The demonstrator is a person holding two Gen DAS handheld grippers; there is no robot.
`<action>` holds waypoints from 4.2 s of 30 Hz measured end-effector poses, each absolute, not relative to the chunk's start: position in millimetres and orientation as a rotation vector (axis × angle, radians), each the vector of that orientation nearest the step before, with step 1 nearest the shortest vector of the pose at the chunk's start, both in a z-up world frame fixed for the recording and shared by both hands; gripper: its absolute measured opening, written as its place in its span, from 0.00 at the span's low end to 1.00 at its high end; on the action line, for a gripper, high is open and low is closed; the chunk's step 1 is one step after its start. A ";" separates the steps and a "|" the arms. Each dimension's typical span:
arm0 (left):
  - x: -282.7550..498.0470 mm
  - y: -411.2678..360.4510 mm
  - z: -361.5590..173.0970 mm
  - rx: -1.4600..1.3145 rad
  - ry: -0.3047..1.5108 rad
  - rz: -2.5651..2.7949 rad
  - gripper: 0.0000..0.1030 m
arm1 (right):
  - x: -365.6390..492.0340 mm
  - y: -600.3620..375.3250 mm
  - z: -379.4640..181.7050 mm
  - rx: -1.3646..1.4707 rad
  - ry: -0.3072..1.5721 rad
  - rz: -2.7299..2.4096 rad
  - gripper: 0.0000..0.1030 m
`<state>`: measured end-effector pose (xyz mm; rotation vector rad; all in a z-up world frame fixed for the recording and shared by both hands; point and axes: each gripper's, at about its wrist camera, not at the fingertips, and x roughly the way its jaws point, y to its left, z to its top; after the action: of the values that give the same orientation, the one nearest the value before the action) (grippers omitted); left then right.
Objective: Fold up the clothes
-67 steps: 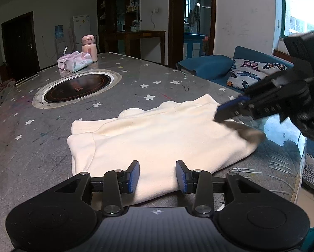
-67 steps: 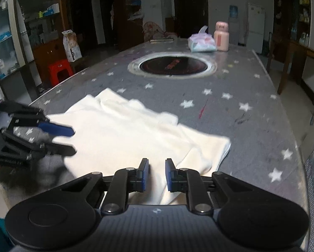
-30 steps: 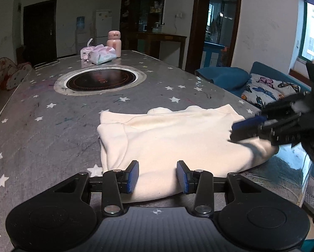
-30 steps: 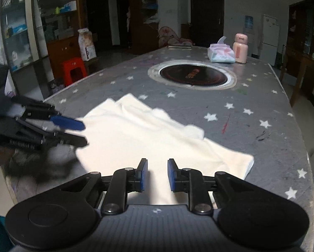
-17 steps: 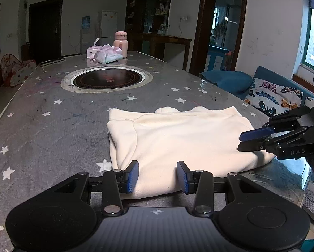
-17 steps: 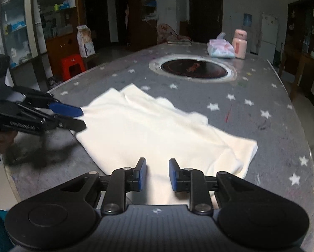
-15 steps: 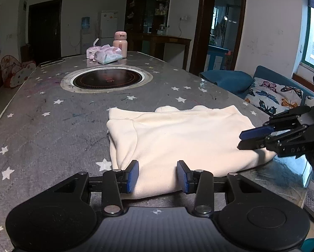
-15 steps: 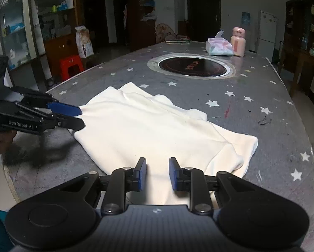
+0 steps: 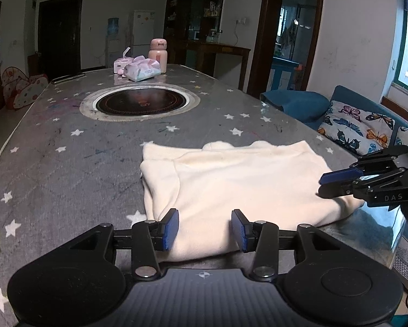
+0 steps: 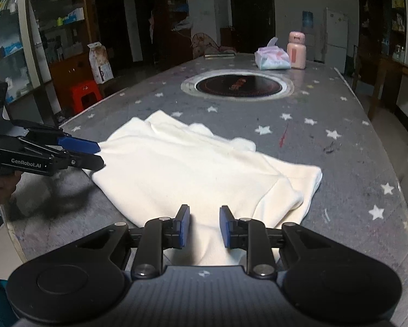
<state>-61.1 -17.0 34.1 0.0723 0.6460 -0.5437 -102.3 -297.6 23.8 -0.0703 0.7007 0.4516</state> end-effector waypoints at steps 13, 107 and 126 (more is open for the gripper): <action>-9.6 -49.9 30.5 0.092 0.691 -0.545 0.42 | -98.2 -291.1 22.6 -0.086 0.705 0.473 0.26; -26.8 5.7 36.3 0.032 0.748 -0.213 1.00 | -91.5 -179.0 26.3 -0.250 0.678 0.660 0.92; -25.5 16.3 39.8 0.001 0.747 -0.200 1.00 | -91.3 -158.5 26.3 -0.348 0.675 0.700 0.63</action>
<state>-25.5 16.3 39.8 0.0013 0.7465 -0.2004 -91.3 -158.5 26.3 -0.3483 0.6754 0.6998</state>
